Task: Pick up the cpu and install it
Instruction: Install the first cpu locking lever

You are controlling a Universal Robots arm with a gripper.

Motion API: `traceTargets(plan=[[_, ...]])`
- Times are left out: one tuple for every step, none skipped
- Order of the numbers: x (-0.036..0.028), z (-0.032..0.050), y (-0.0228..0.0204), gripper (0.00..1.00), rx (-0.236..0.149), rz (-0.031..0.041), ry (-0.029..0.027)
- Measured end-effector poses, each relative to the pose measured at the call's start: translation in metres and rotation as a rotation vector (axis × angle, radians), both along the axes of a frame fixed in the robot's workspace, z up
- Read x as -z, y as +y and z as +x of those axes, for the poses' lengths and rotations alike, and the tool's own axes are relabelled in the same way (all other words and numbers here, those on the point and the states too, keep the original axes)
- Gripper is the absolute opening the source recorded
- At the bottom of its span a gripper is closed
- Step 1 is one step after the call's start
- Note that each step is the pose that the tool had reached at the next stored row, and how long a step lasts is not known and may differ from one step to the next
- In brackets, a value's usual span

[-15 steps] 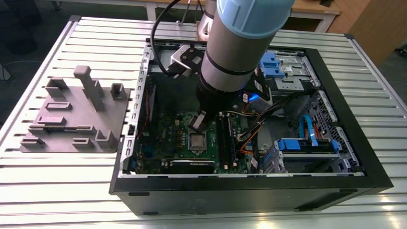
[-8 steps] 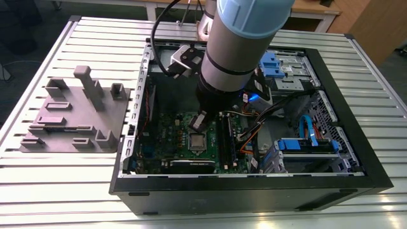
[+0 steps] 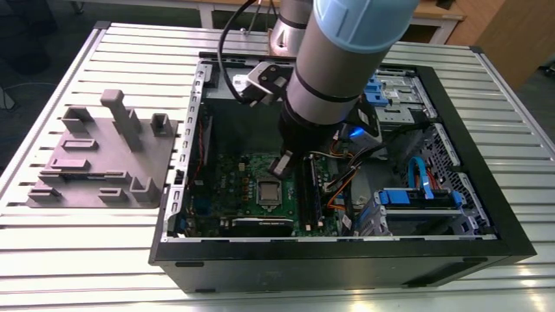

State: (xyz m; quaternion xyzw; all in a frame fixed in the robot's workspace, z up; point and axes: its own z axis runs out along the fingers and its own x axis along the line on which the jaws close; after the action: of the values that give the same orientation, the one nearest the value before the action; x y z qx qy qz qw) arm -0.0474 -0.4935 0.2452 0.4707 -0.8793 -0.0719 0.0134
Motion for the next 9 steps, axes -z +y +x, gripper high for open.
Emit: traceTargets(plan=[[-0.0001, 0.0021, 0.0007, 0.1, 0.0, -0.0001, 0.0001], [0.0, 0.004, 0.0024, 0.1, 0.0, 0.0, 0.0001], [-0.0001, 0.0048, 0.0044, 0.1, 0.0, 0.0, 0.0001], [0.0, 0.0052, 0.0067, 0.1, 0.0, -0.0001, 0.0], [-0.0001, 0.0057, 0.0091, 0.1, -0.001, -0.0002, 0.0], [0.0, 0.0062, 0.0112, 0.1, -0.001, -0.0001, 0.0], [0.0001, 0.0072, 0.013, 0.1, -0.001, -0.0001, 0.0001], [0.0003, 0.0082, 0.0147, 0.1, -0.001, 0.0, 0.0001], [0.0004, 0.0092, 0.0165, 0.1, -0.001, -0.0001, 0.0001]])
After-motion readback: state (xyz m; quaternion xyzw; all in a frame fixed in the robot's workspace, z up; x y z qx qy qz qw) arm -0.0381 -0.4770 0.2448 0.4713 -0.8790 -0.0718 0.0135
